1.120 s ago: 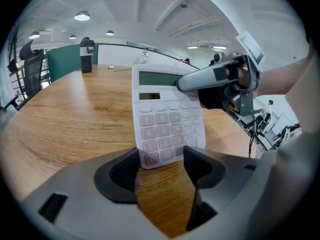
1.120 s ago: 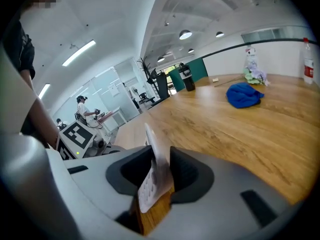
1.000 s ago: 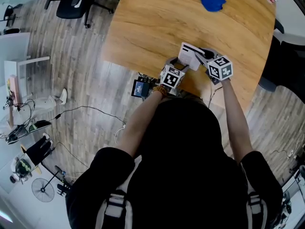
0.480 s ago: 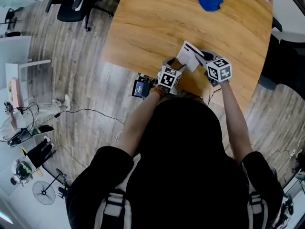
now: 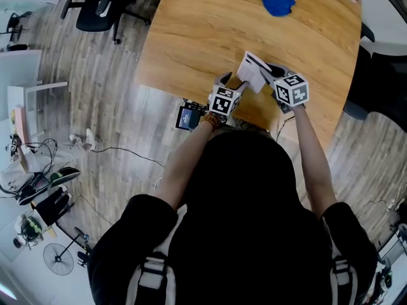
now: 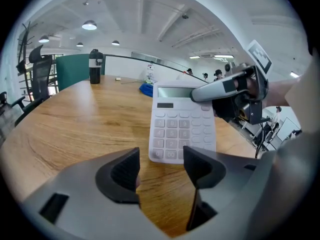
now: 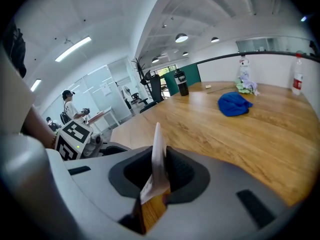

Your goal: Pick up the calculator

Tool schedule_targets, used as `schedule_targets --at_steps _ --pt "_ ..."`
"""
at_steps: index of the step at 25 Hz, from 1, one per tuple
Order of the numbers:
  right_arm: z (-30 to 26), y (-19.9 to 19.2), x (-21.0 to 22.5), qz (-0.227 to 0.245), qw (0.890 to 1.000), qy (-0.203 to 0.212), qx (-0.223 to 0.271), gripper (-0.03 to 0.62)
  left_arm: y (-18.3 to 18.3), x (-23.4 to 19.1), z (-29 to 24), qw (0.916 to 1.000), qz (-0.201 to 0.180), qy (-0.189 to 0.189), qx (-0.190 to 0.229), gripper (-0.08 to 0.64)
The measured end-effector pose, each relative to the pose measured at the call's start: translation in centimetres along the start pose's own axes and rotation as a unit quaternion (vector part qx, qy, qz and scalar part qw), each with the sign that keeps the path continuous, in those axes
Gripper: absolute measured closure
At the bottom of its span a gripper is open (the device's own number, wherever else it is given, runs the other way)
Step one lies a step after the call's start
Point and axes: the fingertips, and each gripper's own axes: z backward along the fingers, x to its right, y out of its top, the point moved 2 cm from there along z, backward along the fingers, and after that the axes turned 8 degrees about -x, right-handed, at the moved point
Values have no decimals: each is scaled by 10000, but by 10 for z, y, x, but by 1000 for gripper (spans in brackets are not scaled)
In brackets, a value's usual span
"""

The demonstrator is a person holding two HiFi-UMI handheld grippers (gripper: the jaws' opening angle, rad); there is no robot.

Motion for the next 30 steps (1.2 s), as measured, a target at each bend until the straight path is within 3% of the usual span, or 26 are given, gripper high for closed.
schedule_targets --at_steps 11,16,25,30 --pt "11 40 12 238 9980 -581 112 518 70 9 11 9966 61 -49 815 261" --pt "30 63 21 241 9924 -1082 544 517 107 15 24 9916 105 48 1287 264" --pt "88 116 22 215 9734 -1563 1664 517 170 24 60 9739 134 51 2266 302" --pt "129 146 17 483 9562 -1915 2161 517 210 36 89 9537 -413 90 2977 334"
